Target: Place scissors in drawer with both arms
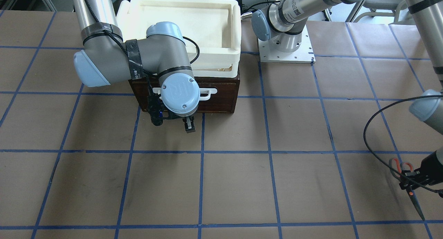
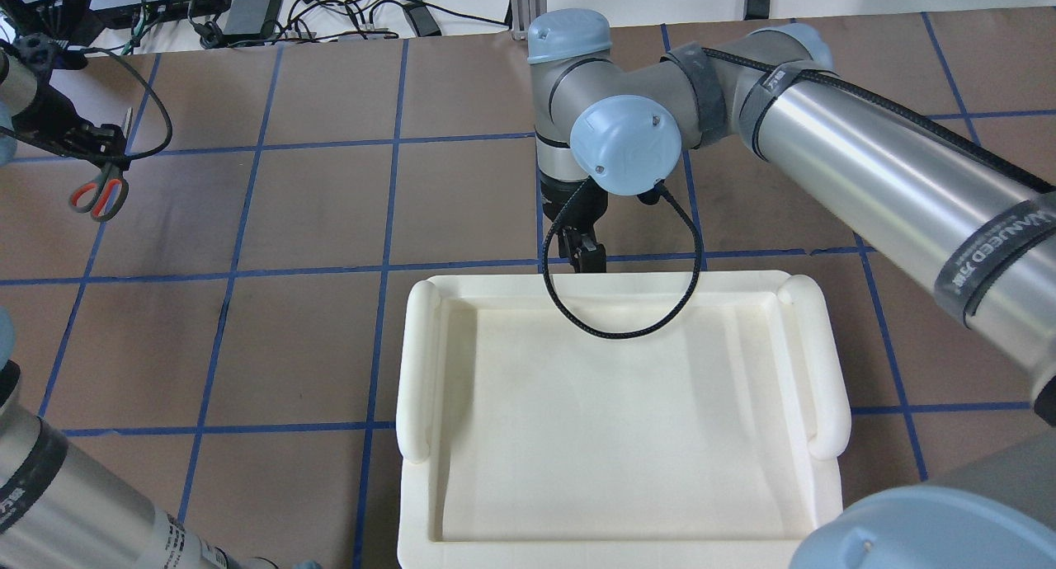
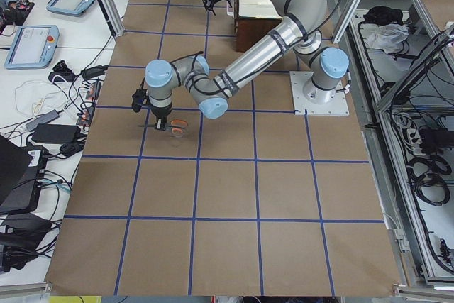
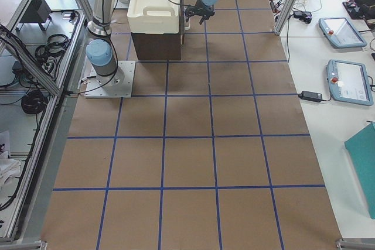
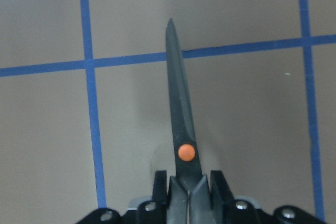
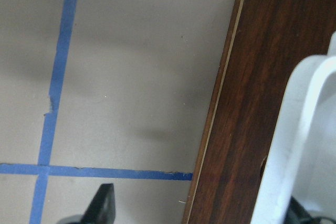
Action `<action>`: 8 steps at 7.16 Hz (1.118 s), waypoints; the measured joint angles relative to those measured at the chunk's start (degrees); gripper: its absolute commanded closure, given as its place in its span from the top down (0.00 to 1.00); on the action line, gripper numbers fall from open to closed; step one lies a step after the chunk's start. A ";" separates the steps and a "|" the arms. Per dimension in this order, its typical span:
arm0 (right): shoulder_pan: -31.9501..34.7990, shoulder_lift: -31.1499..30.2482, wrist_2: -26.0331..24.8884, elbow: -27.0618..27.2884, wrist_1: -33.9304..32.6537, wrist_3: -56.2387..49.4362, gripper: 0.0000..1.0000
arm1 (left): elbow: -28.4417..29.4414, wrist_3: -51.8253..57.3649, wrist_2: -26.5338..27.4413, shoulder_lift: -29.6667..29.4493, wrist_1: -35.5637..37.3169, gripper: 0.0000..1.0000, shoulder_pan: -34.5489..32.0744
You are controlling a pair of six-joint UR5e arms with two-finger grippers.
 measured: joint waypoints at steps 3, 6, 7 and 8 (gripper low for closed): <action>-0.11 0.05 -0.48 -0.69 -2.17 -2.45 1.00 | 0.40 16.85 0.95 12.60 -13.71 0.06 -3.94; -0.37 0.43 -0.53 -0.96 -4.47 -3.23 1.00 | 0.95 29.06 3.70 23.36 -25.05 0.00 -11.15; -0.59 1.06 -0.58 -1.57 -5.19 -3.51 1.00 | 0.84 30.46 3.67 26.16 -27.94 0.00 -14.12; -0.71 1.80 -0.65 -2.57 -5.50 -3.79 1.00 | 0.57 31.25 3.03 27.72 -29.23 0.00 -17.16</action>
